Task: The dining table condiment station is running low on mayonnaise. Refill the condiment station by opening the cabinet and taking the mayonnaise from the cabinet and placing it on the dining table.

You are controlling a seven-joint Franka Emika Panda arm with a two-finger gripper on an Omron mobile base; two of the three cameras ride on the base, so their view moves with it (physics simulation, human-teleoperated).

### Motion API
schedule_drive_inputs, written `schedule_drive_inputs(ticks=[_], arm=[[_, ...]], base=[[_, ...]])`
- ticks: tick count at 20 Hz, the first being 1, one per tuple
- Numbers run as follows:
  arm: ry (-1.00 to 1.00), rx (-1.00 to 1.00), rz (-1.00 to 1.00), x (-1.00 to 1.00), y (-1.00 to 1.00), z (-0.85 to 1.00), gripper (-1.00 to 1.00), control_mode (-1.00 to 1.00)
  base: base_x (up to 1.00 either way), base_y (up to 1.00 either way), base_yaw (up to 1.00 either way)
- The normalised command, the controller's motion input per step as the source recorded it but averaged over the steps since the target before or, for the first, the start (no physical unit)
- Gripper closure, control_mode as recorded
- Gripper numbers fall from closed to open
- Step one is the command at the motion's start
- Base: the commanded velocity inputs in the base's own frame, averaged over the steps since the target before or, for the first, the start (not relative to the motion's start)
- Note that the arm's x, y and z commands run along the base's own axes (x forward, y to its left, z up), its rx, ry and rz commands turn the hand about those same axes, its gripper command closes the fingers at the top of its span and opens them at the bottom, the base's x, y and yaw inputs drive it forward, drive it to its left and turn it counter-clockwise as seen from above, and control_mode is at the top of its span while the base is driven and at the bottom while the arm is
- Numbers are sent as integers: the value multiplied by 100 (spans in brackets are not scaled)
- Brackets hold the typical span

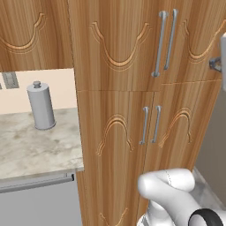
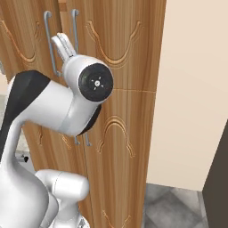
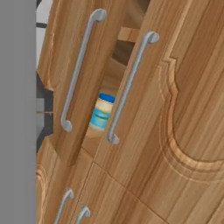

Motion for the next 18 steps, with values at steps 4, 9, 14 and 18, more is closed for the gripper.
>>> schedule_drive_inputs(ticks=[4, 9, 14, 18], arm=[[10, 27, 3, 0, 27, -8, 100, -100], [7, 4, 5, 12, 54, -8, -100, -100], [6, 0, 1, 20, 21, 0, -100, -100], [0, 0, -2, 22, 0, 0, -100, -100]], base=[[0, 0, 0], [0, 0, 0], [0, 0, 0], [0, 0, 0]])
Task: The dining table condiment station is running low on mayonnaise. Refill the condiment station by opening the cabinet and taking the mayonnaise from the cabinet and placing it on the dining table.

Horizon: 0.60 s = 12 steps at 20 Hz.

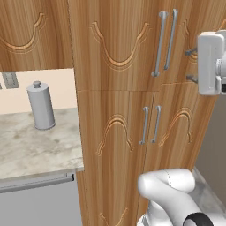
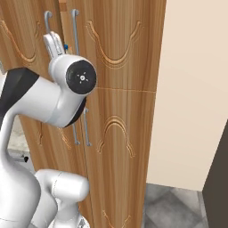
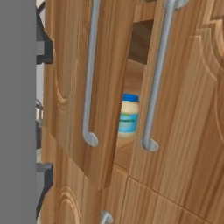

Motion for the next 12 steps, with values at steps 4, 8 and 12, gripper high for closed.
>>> schedule_drive_inputs(ticks=[4, 8, 12], arm=[[0, 1, -3, 31, 0, 0, -100, -100], [1, 5, -2, 35, 0, 0, -100, -100], [1, 6, 0, 37, 0, 0, -100, -100]], base=[[0, 0, 0], [0, 0, 0], [0, 0, 0]])
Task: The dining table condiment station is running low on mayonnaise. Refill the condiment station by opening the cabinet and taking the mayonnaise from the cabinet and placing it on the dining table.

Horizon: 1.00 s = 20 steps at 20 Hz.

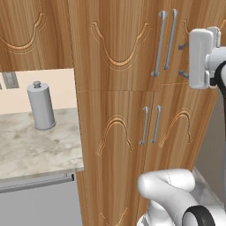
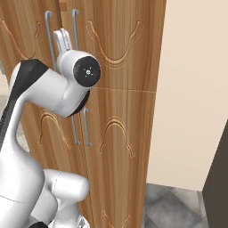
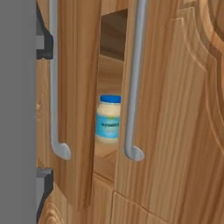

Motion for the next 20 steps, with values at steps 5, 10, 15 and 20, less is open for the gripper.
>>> schedule_drive_inputs(ticks=[5, 10, 15, 20], arm=[[1, 3, 0, 34, 0, 0, -100, -100], [3, 0, 0, 35, 0, 0, -100, -100], [6, 0, 0, 33, 2, 0, -100, -100], [8, 0, 0, 29, 23, 0, -100, -100]], base=[[0, 0, 0], [0, 0, 0], [0, 0, 0], [0, 0, 0]])
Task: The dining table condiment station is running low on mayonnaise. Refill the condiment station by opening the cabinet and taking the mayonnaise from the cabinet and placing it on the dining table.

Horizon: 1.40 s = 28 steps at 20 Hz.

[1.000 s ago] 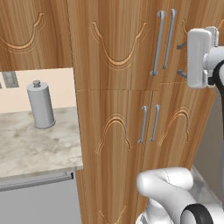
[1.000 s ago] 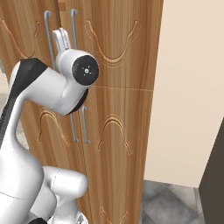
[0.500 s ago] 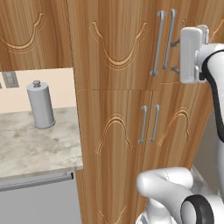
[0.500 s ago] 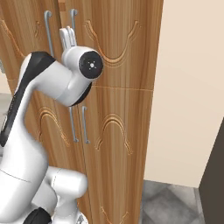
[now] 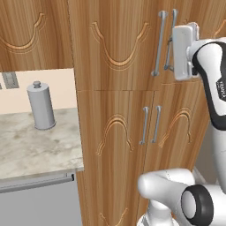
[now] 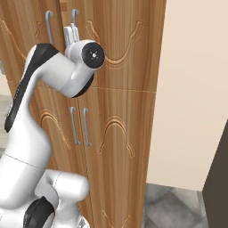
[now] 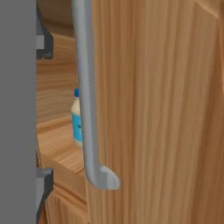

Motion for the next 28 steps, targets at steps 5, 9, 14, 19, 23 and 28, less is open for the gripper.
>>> schedule_drive_inputs(ticks=[5, 9, 14, 19, 23, 28], arm=[[11, 0, 0, 27, 28, 0, -100, -100], [12, 0, 4, -3, 35, 0, -100, -100], [1, 0, 20, -85, 51, 0, -100, -100], [0, 0, 27, -100, 77, 0, -100, -100], [0, 0, 31, -76, 99, 0, -100, -100], [0, 0, 35, -26, 100, 0, -100, -100]], base=[[0, 0, 0], [0, 0, 0], [0, 0, 0], [0, 0, 0], [0, 0, 0], [0, 0, 0]])
